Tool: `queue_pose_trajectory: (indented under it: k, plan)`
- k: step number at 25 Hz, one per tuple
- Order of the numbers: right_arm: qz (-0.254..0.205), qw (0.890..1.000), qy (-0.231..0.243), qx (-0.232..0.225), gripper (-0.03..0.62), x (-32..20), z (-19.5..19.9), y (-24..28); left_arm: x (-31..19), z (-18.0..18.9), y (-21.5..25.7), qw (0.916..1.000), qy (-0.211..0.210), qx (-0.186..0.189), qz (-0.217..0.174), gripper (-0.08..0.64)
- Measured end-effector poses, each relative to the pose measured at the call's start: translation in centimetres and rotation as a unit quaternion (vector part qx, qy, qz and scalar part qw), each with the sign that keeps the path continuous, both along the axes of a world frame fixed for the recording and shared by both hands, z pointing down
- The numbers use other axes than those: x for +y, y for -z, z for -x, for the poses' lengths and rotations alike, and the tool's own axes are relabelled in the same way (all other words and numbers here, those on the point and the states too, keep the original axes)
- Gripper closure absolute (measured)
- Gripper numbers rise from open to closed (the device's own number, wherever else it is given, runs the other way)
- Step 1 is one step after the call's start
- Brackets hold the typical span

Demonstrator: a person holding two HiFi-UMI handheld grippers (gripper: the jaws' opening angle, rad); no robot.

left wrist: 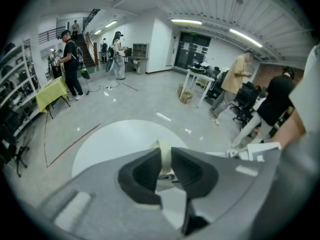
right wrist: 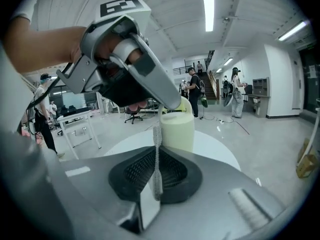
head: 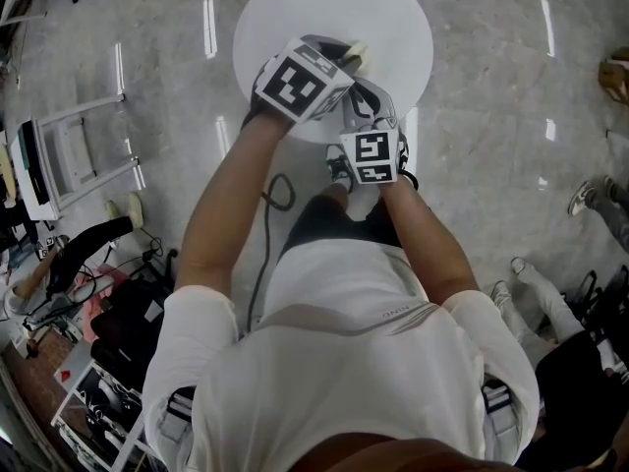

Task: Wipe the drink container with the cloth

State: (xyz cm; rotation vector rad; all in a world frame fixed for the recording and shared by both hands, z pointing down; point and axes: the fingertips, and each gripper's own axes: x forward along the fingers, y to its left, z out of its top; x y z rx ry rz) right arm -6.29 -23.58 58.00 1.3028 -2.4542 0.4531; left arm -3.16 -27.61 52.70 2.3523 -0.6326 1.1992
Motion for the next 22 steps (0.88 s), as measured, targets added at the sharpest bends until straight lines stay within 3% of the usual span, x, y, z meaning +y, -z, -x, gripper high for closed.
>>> queue_pose_trajectory:
  k: [6, 11, 15, 22]
  plan:
    - [0.064, 0.998, -0.001, 0.028, 0.578, 0.1, -0.7, -4.7, -0.1, -0.3, -0.1, 1.0, -0.002, 0.003, 0.0, 0.497]
    - [0.078, 0.996, -0.003, 0.04, 0.578, 0.0, -1.4, -5.7, 0.0, -0.3, 0.1, 1.0, -0.001, 0.004, 0.001, 0.497]
    - [0.062, 0.998, 0.001, 0.025, 0.578, 0.1, -1.9, -3.4, 0.1, -0.1, 0.4, 1.0, 0.0, 0.006, 0.001, 0.497]
    - [-0.023, 0.998, 0.045, 0.042, 0.578, 0.0, -4.1, 2.9, -0.1, -0.3, 0.0, 0.9999, 0.0, 0.013, 0.001, 0.497]
